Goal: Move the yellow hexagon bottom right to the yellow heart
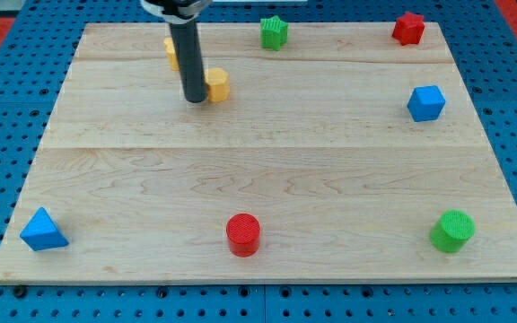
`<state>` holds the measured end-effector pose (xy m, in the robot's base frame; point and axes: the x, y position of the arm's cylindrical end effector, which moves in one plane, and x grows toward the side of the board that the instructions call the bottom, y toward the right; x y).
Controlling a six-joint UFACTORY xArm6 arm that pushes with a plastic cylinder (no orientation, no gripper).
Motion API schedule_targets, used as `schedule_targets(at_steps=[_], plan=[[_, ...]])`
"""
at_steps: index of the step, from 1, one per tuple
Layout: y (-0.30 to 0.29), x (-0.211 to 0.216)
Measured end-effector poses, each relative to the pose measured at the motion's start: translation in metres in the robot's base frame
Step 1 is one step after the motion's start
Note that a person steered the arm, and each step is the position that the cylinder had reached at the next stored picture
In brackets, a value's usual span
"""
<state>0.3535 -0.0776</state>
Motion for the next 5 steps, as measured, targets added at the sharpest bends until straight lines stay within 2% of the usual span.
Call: schedule_targets(at_steps=[1,3,4,5], plan=[[0.021,0.000],[0.023,0.051],[0.057,0.053],[0.160,0.031]])
